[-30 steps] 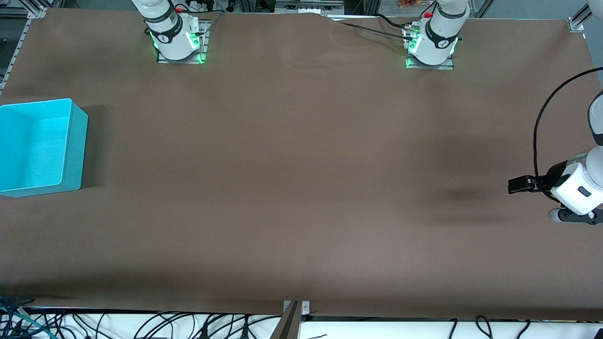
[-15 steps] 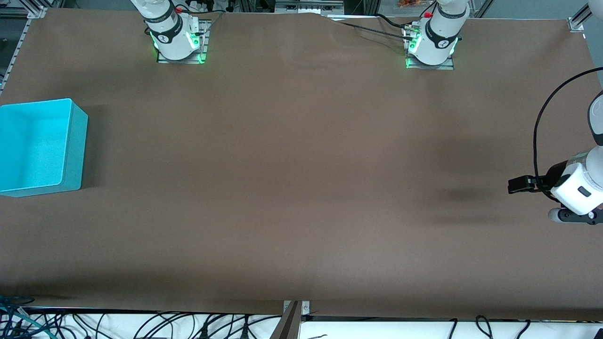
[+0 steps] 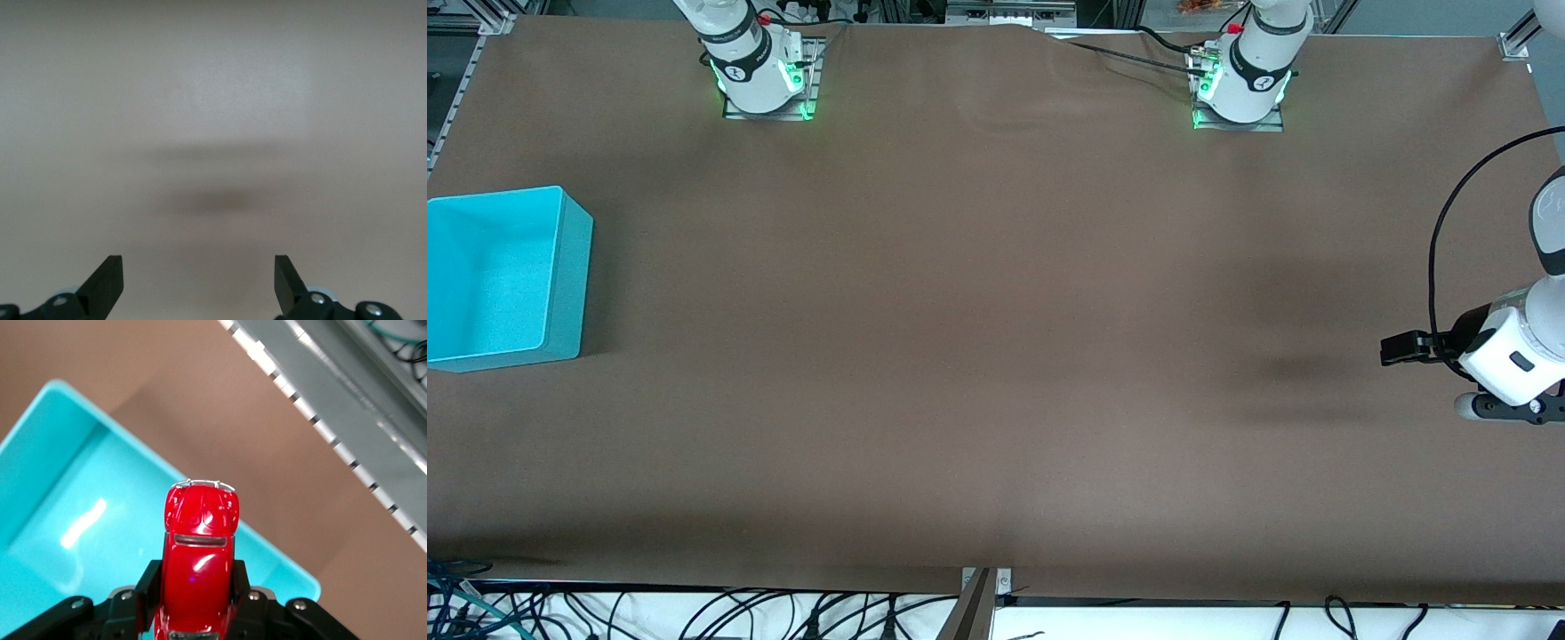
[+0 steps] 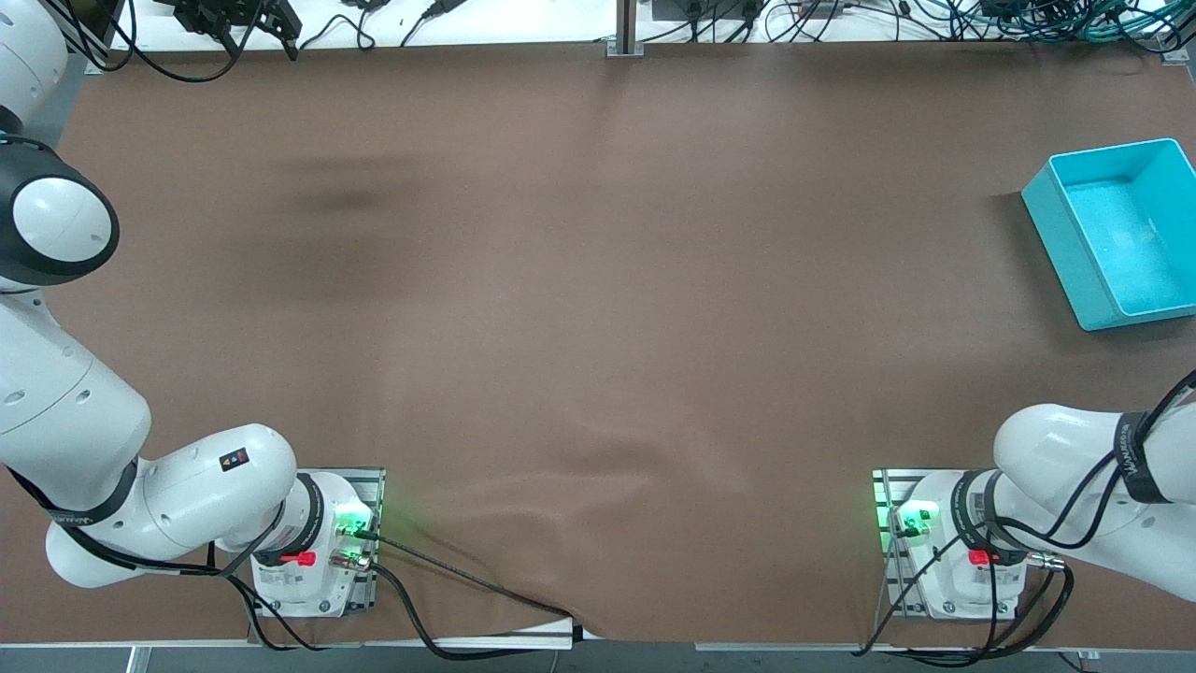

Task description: Wind red beetle toy and store in blue box

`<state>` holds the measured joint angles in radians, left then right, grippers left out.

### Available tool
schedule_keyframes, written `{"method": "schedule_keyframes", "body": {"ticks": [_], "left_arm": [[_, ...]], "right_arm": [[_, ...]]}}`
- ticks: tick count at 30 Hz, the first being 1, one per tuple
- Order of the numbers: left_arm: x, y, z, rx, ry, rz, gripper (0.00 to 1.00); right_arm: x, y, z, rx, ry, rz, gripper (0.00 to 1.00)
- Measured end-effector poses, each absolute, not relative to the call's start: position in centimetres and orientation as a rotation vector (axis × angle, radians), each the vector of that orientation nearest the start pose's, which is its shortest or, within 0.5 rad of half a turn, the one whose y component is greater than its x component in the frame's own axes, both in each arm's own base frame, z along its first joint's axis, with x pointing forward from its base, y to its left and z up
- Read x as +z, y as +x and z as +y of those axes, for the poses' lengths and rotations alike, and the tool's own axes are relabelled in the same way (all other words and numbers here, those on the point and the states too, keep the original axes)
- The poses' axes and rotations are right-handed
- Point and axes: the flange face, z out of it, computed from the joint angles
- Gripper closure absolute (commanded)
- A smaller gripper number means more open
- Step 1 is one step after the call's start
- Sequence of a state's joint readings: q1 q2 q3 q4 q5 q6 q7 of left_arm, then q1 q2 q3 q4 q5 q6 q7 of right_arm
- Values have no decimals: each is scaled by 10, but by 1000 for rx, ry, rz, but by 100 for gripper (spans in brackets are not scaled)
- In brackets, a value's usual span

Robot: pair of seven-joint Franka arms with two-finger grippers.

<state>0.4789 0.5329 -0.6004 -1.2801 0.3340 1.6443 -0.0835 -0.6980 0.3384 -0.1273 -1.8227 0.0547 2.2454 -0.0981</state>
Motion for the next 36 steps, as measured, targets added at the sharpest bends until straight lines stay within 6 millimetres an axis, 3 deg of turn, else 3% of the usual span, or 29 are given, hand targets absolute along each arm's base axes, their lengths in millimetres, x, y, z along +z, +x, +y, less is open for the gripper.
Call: {"method": "schedule_keyframes", "body": {"ticks": [5, 11, 29, 36], "left_arm": [[475, 687, 40, 121, -3093, 34, 0], [475, 687, 40, 121, -3093, 34, 0], [474, 687, 44, 123, -3090, 24, 0], [474, 687, 44, 124, -3090, 23, 0]], "right_arm": [[370, 448, -454, -50, -2967, 1033, 100], [381, 470, -429, -65, -2993, 903, 100], [377, 527, -353, -63, -3010, 623, 100], [374, 533, -342, -31, -3064, 482, 100]]}}
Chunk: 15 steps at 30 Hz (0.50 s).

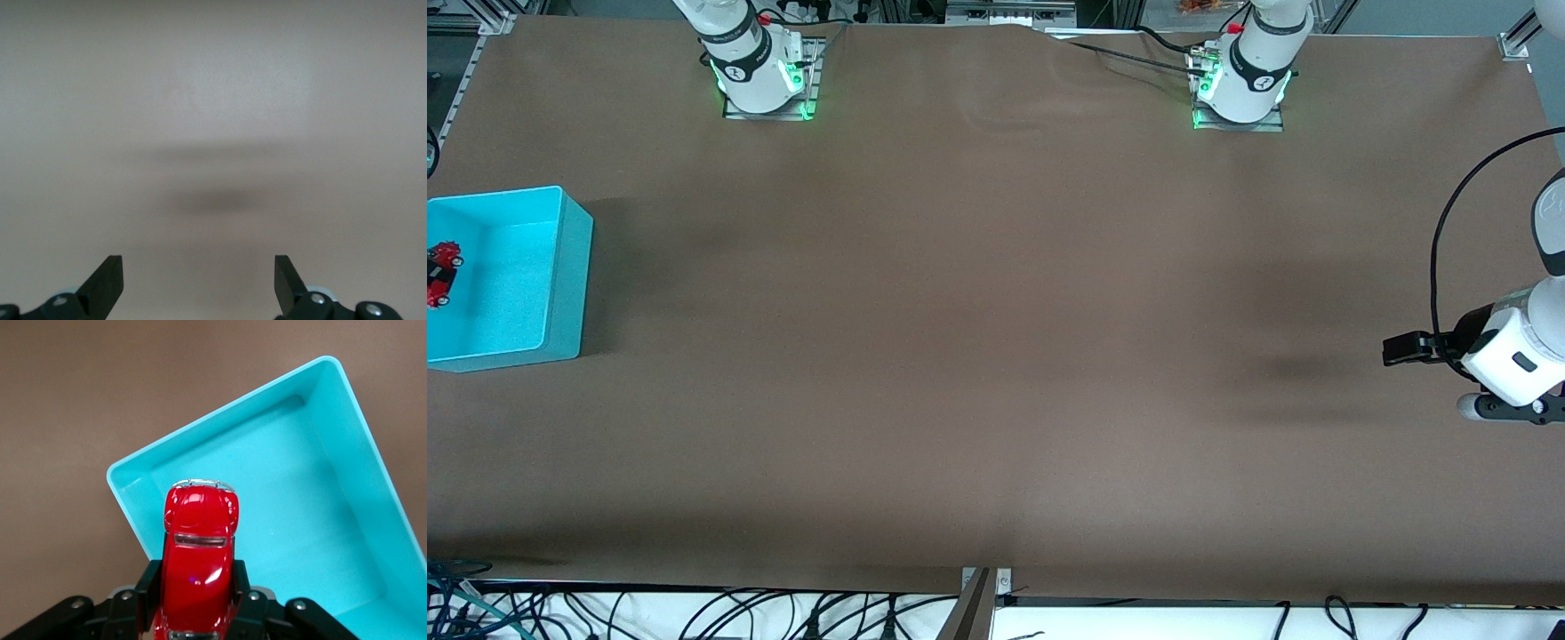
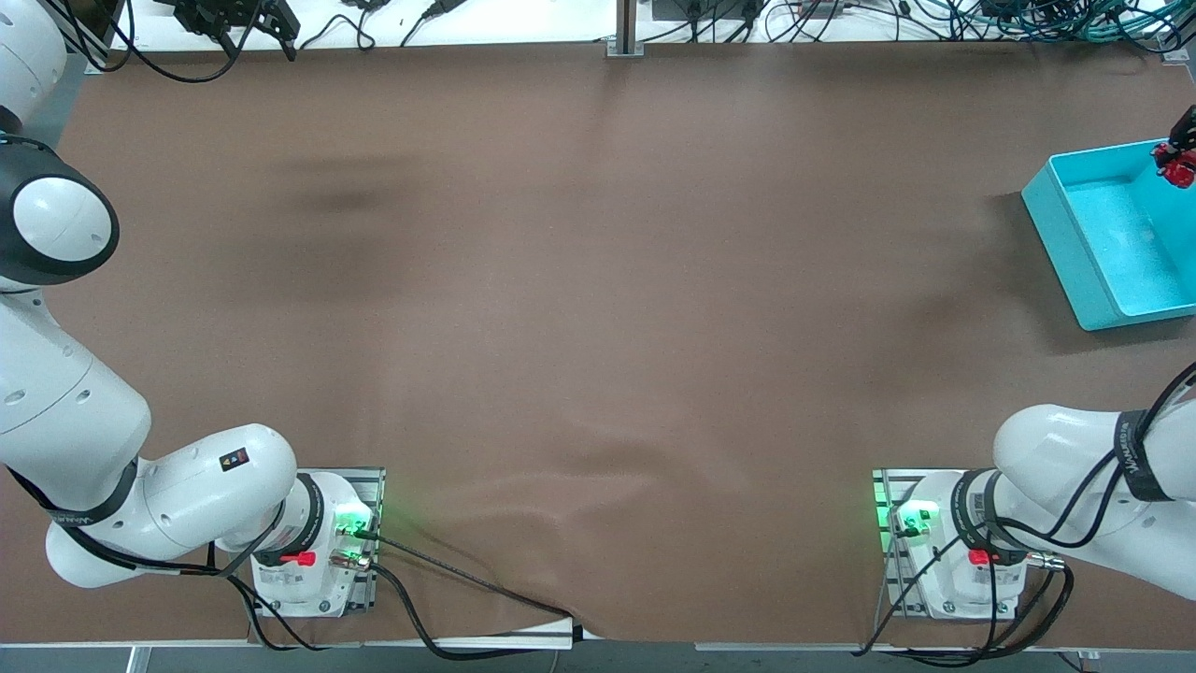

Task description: Wind red beetle toy and store in blue box

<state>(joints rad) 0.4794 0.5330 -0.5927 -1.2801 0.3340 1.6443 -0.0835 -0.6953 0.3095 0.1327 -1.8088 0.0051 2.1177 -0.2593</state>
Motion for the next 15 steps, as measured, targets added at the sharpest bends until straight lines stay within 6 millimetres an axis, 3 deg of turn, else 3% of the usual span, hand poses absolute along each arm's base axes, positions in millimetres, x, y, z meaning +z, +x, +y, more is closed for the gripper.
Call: {"method": "schedule_keyframes", "body": {"ticks": [7, 15], "left_arm": [[474, 687, 45, 124, -3089, 22, 0], [474, 687, 45, 124, -3089, 22, 0]], "right_arm": [[362, 527, -354, 15, -3122, 330, 100], [328, 527, -369, -1, -3144, 254, 100]]}}
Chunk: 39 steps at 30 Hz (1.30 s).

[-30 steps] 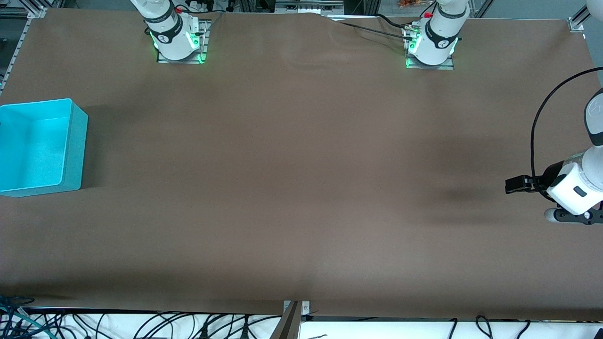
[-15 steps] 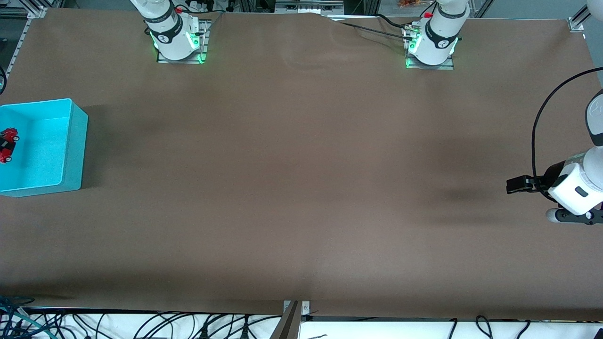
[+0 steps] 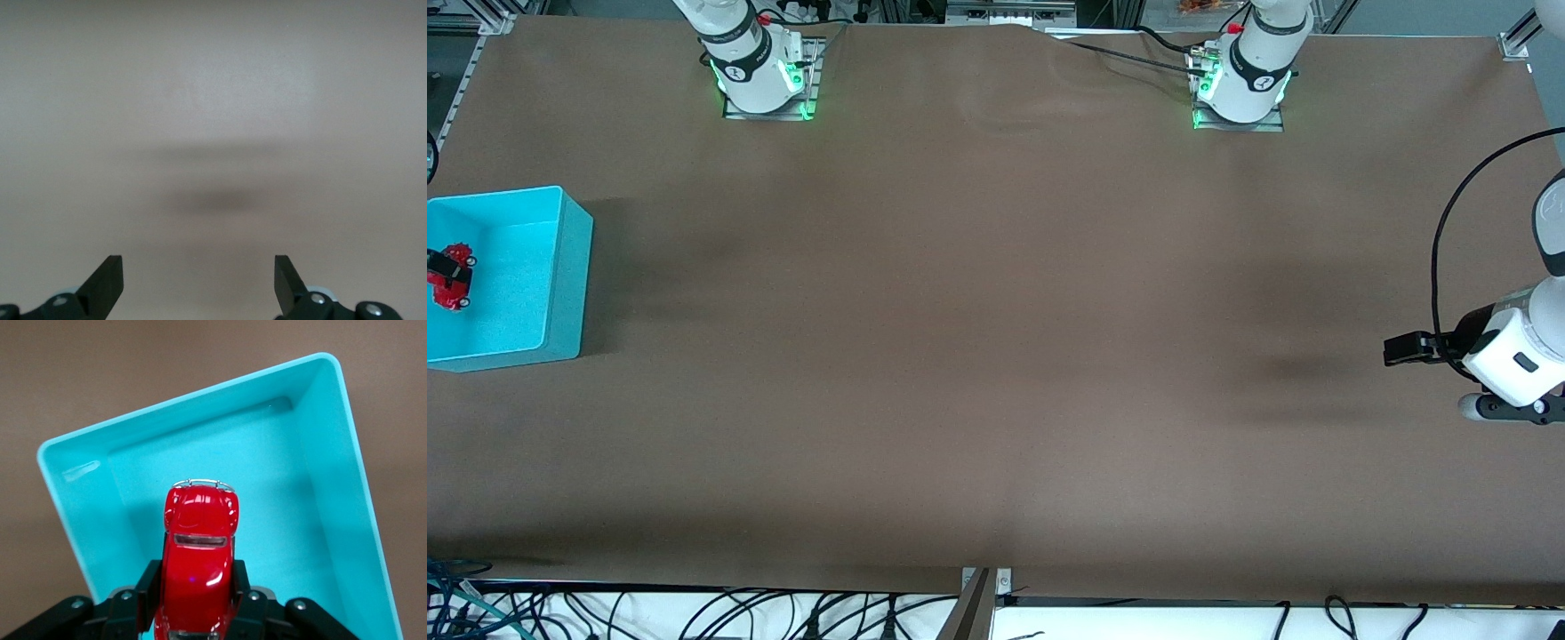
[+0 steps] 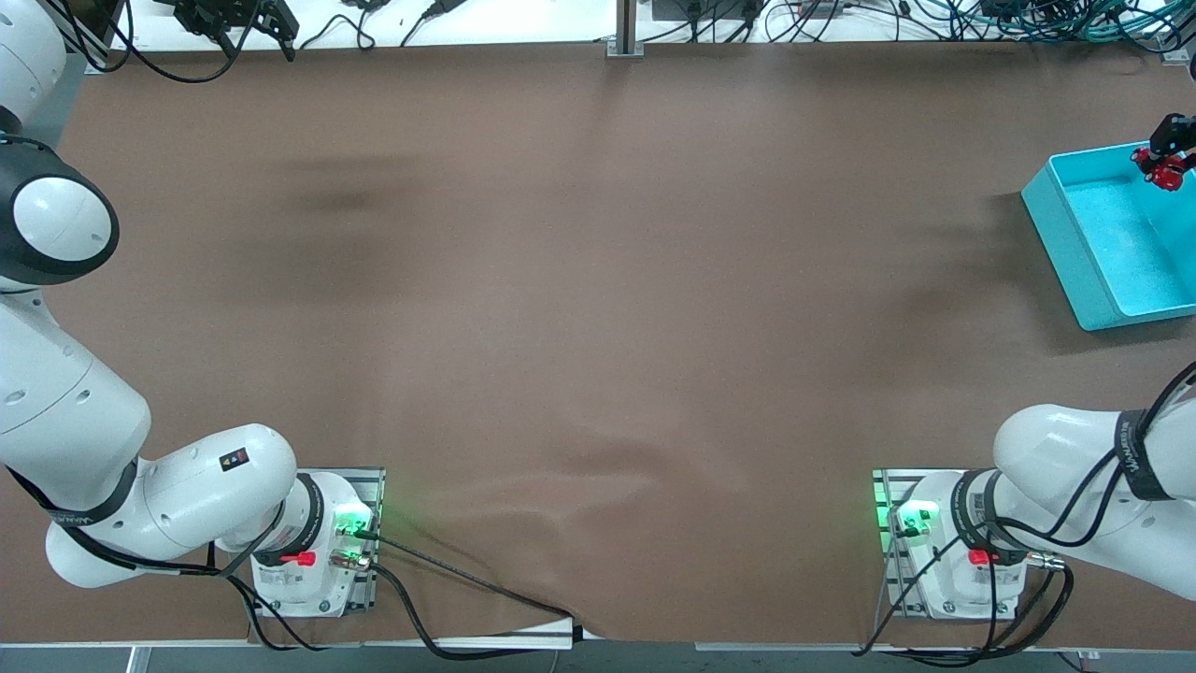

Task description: Wind red beetle toy and store in blue box

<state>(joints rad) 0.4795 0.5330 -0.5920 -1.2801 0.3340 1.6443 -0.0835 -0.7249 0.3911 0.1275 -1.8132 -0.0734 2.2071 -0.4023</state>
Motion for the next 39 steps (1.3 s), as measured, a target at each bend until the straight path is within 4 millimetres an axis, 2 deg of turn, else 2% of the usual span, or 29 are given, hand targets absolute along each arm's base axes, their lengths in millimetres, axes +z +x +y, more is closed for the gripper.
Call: {"method": "schedule_keyframes", "body": {"ticks": [7, 12, 19, 30, 39], "left_arm": [[474, 687, 45, 124, -3089, 21, 0], [474, 687, 45, 124, -3089, 21, 0], [474, 687, 45, 124, -3089, 21, 0], [474, 687, 45, 124, -3089, 21, 0], [474, 687, 45, 124, -3089, 21, 0]], "right_arm": [[294, 517, -390, 7, -3131, 286, 100], [281, 503, -405, 33, -3120, 315, 100], [267, 489, -416, 71, -3107, 349, 100], [220, 453, -443, 162, -3054, 410, 100], [208, 437, -461, 134, -3055, 455, 100]]}}
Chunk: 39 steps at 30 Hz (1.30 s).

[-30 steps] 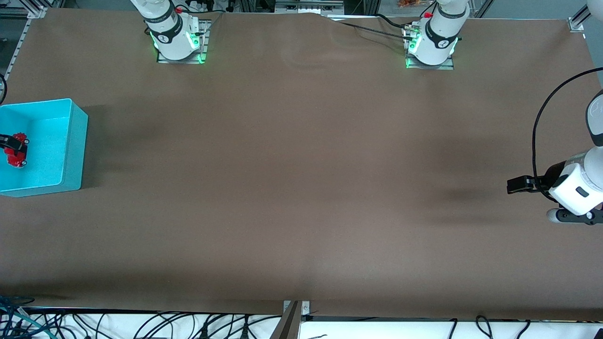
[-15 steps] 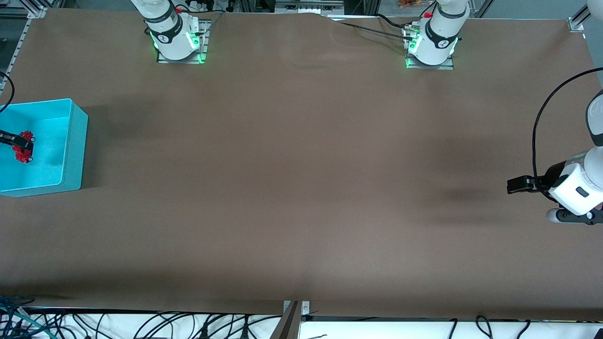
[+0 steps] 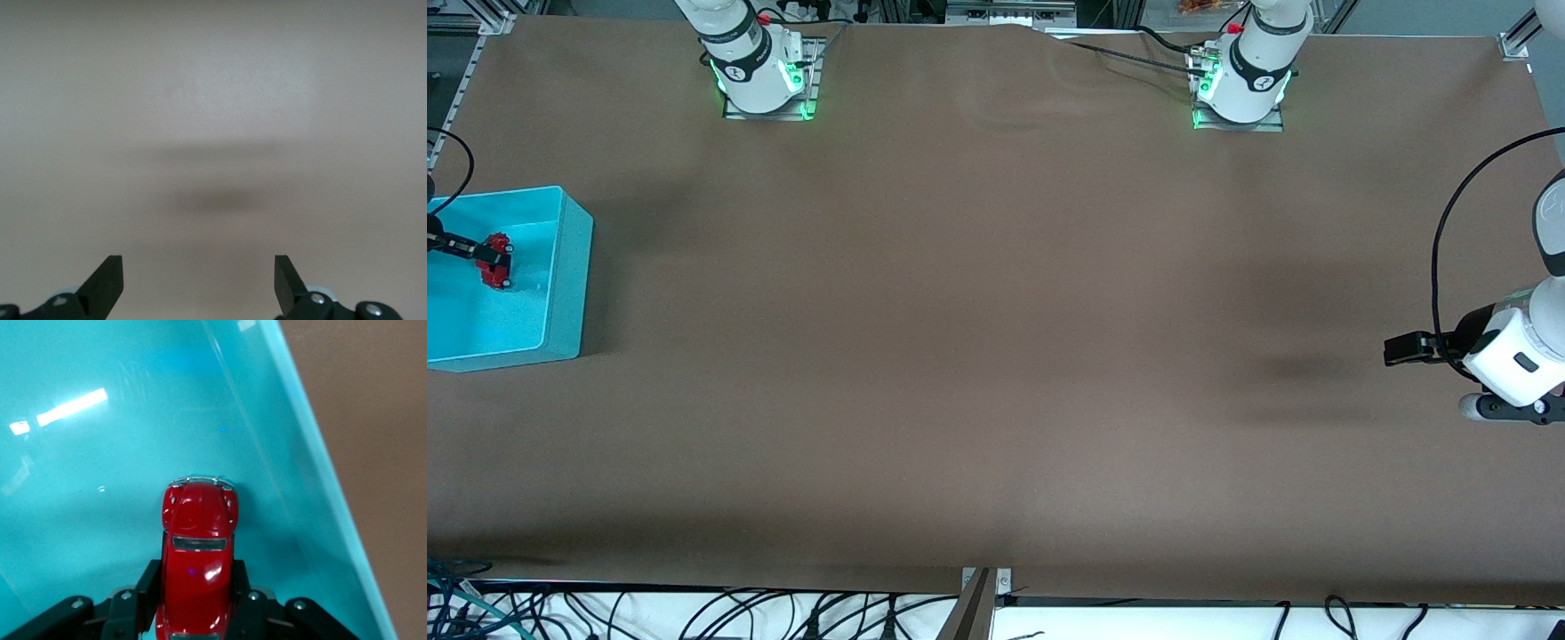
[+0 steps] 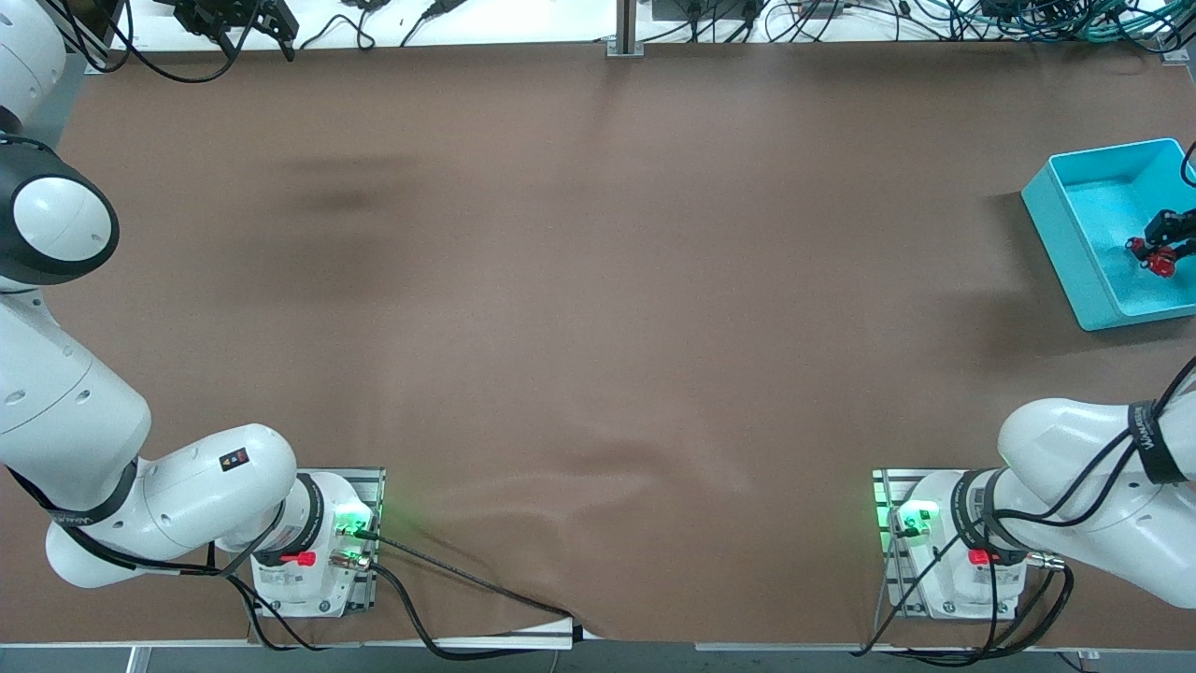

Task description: Wind red beetle toy and store in blue box

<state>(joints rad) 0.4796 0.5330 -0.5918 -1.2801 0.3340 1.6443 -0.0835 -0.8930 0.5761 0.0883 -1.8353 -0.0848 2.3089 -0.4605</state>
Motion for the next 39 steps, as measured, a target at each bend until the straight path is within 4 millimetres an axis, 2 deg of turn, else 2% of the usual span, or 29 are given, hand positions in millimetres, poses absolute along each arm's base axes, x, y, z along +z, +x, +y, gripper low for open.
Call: {"method": "schedule_keyframes", "body": {"ticks": [17, 18, 23, 25, 26, 28, 29, 31, 34, 35, 36, 39], "left_arm": [[474, 687, 47, 125, -3088, 16, 0], [474, 687, 47, 125, -3088, 16, 0], [474, 687, 47, 125, -3088, 16, 0], [474, 687, 47, 125, -3088, 16, 0], [474, 687, 47, 125, -3088, 16, 0], [474, 687, 47, 125, -3088, 16, 0], [474, 687, 47, 126, -3088, 16, 0], [473, 687, 47, 126, -3088, 15, 0], [473, 687, 48, 126, -3087, 15, 0], [473, 687, 48, 126, -3087, 14, 0], [473, 687, 48, 126, -3087, 14, 0], [473, 687, 48, 126, -3087, 13, 0]], "right_arm": [[197, 434, -462, 146, -3047, 453, 100], [196, 434, -462, 147, -3047, 452, 98], [195, 434, -461, 149, -3045, 450, 79], [195, 435, -461, 149, -3045, 449, 77], [195, 435, -461, 149, -3044, 448, 72], [195, 435, -460, 149, -3044, 448, 56], [195, 435, -460, 149, -3044, 447, 53], [195, 435, -460, 149, -3045, 447, 35], [195, 436, -460, 149, -3044, 449, 28], [194, 436, -460, 150, -3044, 452, 10], [194, 437, -459, 150, -3043, 454, 0], [193, 439, -456, 151, -3041, 454, 0]]}}
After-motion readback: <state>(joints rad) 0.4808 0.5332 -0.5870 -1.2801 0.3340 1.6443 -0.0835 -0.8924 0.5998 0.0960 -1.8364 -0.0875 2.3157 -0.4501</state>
